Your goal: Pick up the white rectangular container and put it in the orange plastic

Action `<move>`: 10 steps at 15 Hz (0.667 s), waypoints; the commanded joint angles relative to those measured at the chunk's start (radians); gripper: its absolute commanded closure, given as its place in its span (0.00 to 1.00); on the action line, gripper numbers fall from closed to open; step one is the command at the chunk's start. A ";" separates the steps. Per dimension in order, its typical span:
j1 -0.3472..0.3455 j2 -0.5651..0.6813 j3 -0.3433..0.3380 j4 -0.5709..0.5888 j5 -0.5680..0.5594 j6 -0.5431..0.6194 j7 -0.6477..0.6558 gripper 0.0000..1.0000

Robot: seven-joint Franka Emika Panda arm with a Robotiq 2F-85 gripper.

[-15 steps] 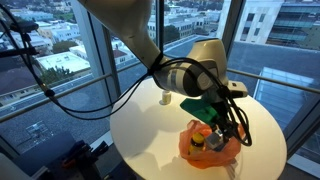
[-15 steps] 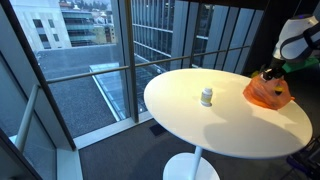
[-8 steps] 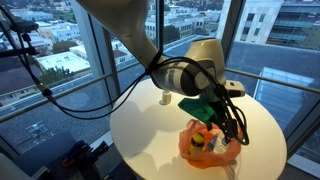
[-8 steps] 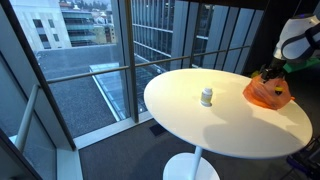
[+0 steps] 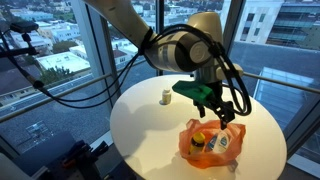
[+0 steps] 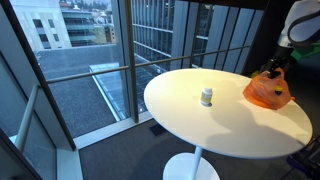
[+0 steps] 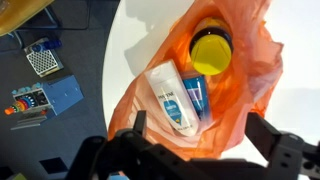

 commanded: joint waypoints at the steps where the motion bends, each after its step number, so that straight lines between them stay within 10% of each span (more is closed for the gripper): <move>1: -0.013 -0.093 0.042 -0.019 0.015 -0.122 -0.067 0.00; 10: 0.002 -0.273 0.133 -0.090 0.027 -0.328 -0.196 0.00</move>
